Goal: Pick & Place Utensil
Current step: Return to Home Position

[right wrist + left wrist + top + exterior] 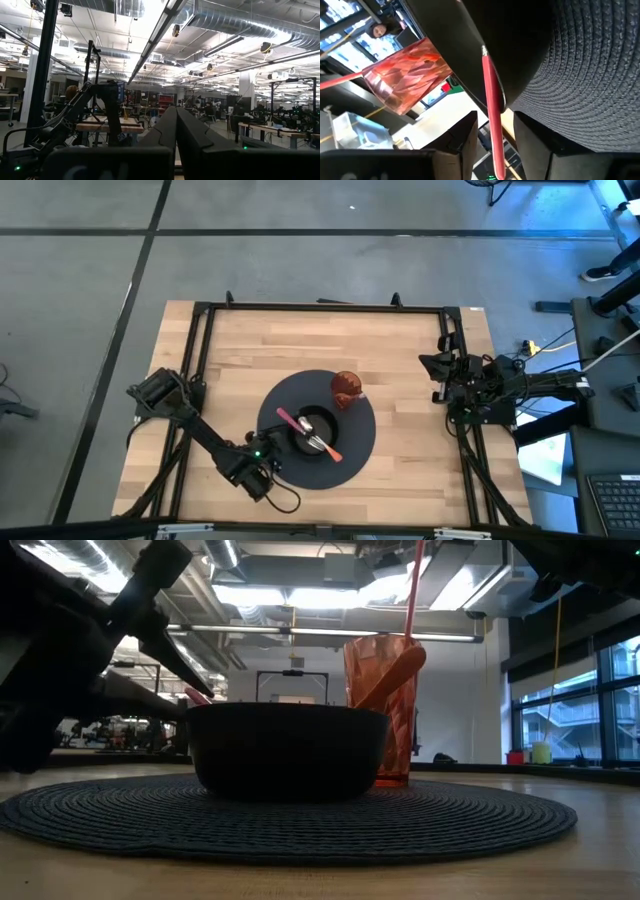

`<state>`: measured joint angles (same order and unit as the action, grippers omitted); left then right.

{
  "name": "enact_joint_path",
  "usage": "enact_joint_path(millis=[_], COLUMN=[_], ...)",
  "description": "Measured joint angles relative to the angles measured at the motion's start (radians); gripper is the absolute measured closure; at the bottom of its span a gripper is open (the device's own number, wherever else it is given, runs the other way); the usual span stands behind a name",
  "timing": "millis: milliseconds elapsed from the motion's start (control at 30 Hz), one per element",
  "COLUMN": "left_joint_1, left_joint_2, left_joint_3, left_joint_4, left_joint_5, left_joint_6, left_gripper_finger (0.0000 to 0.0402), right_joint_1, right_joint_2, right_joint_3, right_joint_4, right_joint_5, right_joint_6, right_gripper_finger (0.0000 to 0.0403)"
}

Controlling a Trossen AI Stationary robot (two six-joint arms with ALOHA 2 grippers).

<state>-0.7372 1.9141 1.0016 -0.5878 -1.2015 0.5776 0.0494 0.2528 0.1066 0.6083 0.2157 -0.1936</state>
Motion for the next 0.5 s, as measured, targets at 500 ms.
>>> enact_joint_path(millis=[500], left_joint_1=[-0.057], left_joint_2=[-0.208], left_joint_3=[0.055], left_joint_4=[-0.036], left_joint_5=[-0.242], left_joint_6=[-0.45], left_gripper_finger=[0.0291], right_joint_1=[0.0], right_joint_2=[0.0], right_joint_3=[0.0], right_joint_4=[-0.018], right_joint_5=[0.0], right_joint_6=[-0.001], right_gripper_finger=[0.0393])
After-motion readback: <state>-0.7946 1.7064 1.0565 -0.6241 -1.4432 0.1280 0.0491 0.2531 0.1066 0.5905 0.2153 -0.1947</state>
